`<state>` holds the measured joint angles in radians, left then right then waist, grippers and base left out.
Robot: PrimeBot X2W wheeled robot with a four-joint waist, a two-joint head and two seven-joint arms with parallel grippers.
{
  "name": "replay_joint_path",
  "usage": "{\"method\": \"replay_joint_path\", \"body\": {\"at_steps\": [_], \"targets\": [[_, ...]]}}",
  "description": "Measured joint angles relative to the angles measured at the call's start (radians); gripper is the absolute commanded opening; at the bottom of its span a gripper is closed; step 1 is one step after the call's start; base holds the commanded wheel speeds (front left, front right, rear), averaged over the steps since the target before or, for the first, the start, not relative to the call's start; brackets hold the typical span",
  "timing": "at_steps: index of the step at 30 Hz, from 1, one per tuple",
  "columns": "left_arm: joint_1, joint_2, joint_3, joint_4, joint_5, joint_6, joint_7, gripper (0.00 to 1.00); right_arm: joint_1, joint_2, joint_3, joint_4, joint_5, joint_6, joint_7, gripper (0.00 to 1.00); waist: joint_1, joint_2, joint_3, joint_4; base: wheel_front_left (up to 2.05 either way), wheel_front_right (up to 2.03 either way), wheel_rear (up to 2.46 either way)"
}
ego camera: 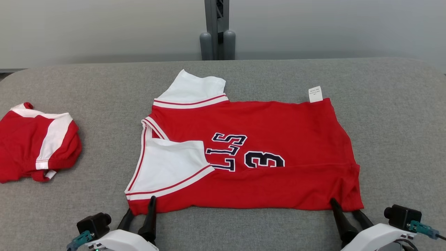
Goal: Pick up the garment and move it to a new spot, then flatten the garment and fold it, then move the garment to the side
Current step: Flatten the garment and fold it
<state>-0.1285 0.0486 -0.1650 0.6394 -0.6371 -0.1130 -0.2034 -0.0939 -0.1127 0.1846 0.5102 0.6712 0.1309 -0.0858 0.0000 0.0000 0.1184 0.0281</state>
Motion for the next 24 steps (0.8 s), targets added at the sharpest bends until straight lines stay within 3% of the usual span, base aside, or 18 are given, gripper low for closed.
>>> {"method": "replay_joint_path", "body": {"at_steps": [6,7,8,9,11,24], "targets": [[-0.023,0.0,-0.011,0.016,-0.012,-0.001,-0.008,1.0,-0.023,-0.013,0.028,0.015,0.023,0.0,-0.014,1.0,0.0,0.0,0.016,0.0,0.0,0.0,0.0],[-0.025,0.0,-0.012,0.019,-0.012,0.0,-0.009,0.36,-0.026,-0.015,0.032,0.017,0.025,0.0,-0.019,1.0,0.0,0.0,0.018,-0.001,0.0,0.0,0.0],[-0.028,0.0,-0.012,0.022,-0.011,0.001,-0.013,0.36,-0.029,-0.016,0.036,0.019,0.027,0.0,-0.021,1.0,0.0,0.0,0.02,-0.001,0.0,0.0,0.0],[-0.031,0.001,-0.012,0.024,-0.008,0.006,-0.015,0.0,-0.032,-0.018,0.04,0.021,0.033,0.0,-0.022,0.86,0.0,0.0,0.022,0.0,0.0,0.0,0.0],[-0.04,0.007,-0.018,0.03,0.006,0.009,-0.021,0.0,-0.04,-0.022,0.046,0.028,0.038,0.0,-0.028,0.02,0.0,0.0,0.024,0.001,0.0,0.0,0.0],[-0.04,0.022,-0.03,0.042,0.047,0.035,-0.046,0.0,-0.061,-0.054,0.059,0.07,0.053,0.0,-0.057,0.0,0.0,0.0,-0.003,0.006,0.0,0.0,0.0]]}}
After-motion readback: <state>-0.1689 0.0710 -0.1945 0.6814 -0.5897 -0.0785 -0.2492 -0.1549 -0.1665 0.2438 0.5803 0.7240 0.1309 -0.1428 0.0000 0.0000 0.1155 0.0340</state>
